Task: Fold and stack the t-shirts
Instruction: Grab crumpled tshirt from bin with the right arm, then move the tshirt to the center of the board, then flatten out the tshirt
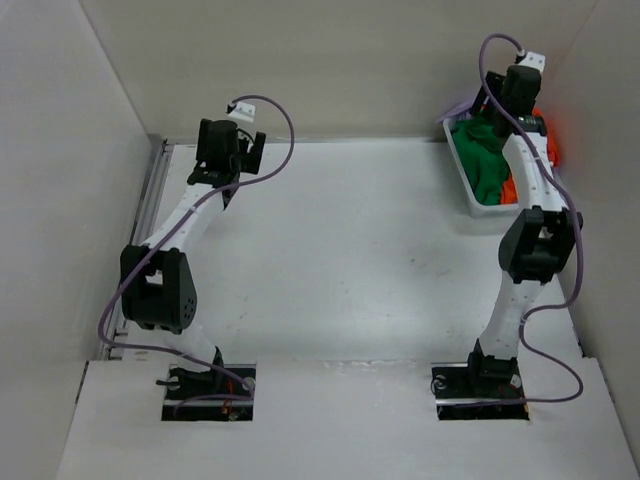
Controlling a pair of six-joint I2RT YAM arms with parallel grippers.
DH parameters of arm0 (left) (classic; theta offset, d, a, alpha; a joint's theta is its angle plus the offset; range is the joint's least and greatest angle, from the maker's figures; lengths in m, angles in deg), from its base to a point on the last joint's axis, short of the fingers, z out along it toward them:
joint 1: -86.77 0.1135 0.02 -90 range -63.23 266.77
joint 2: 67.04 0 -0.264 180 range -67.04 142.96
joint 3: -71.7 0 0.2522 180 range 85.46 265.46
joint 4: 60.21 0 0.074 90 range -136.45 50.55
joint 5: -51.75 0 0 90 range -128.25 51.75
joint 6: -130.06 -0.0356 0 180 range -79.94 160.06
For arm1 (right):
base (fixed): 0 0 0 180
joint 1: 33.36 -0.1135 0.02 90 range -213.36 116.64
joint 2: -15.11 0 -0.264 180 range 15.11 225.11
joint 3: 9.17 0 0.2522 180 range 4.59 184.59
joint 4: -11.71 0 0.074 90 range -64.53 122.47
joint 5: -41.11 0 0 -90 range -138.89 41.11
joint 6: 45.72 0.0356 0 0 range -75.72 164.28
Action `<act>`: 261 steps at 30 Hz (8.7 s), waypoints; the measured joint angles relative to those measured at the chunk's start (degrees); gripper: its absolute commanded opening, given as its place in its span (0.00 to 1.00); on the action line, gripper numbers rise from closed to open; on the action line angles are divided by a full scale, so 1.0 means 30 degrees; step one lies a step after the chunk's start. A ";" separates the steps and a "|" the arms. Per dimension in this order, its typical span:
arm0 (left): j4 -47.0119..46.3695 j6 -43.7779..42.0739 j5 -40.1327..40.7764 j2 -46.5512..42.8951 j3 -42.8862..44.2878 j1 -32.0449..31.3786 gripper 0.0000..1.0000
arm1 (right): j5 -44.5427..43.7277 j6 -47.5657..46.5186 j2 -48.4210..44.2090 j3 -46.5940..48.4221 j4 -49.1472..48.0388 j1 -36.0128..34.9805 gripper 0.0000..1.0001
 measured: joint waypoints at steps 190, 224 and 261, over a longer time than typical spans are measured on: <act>0.9457 -0.7191 -0.7541 0.2790 -0.2878 -0.5020 0.56 | 0.0007 1.1438 -1.4972 -2.9718 -0.3337 -1.0673 0.00; 1.1300 -0.2025 -1.3442 0.1268 -0.5792 -0.6747 0.32 | 0.0328 1.0943 -1.4542 -2.9092 -0.4182 -1.0805 0.00; 1.3602 -0.9865 -0.3541 -0.7162 1.0571 0.1093 0.02 | 0.1035 0.0408 -1.9620 -0.4932 0.5559 -0.6105 0.00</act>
